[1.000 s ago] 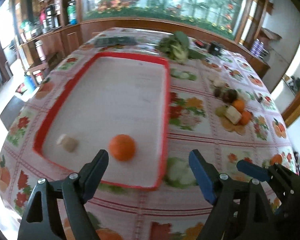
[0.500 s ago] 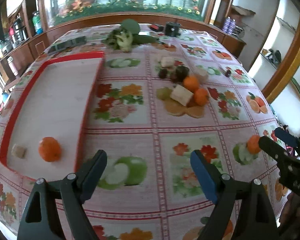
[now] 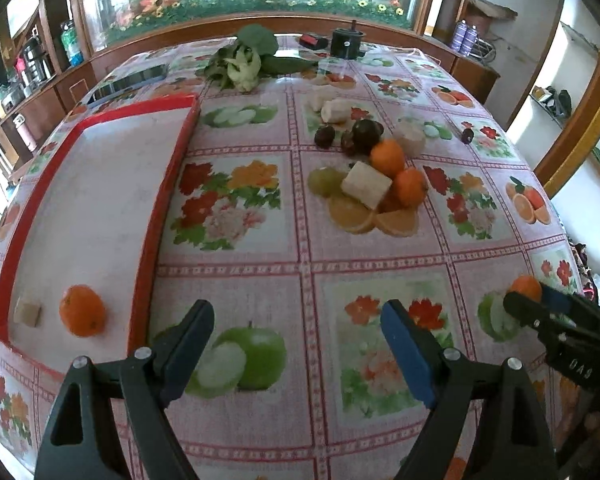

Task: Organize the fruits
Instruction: 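Grasp another orange with the right gripper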

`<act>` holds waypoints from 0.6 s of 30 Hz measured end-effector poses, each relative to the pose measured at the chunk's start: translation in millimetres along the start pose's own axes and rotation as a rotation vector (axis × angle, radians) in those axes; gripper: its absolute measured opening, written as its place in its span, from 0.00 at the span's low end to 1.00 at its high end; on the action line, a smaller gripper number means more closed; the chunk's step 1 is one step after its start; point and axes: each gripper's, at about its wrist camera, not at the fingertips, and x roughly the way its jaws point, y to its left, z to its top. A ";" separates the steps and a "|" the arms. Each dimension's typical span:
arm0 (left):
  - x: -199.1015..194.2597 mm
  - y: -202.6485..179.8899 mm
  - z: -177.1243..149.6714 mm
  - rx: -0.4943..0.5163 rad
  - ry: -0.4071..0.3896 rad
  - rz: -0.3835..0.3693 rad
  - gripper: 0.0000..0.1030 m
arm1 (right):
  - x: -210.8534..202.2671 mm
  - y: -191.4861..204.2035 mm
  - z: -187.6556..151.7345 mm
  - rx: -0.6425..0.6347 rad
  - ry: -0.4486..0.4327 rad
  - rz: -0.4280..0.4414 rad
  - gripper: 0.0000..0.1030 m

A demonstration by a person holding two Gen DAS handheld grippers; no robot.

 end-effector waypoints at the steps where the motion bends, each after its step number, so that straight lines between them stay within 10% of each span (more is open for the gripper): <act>1: 2.4 -2.9 3.7 0.007 0.000 0.000 0.85 | -0.3 -1.0 -0.4 -0.007 -0.005 -0.008 0.38; 18: 47.4 -32.5 65.8 0.204 -0.039 -0.137 0.85 | -0.7 -14.2 -2.5 0.064 -0.023 0.054 0.35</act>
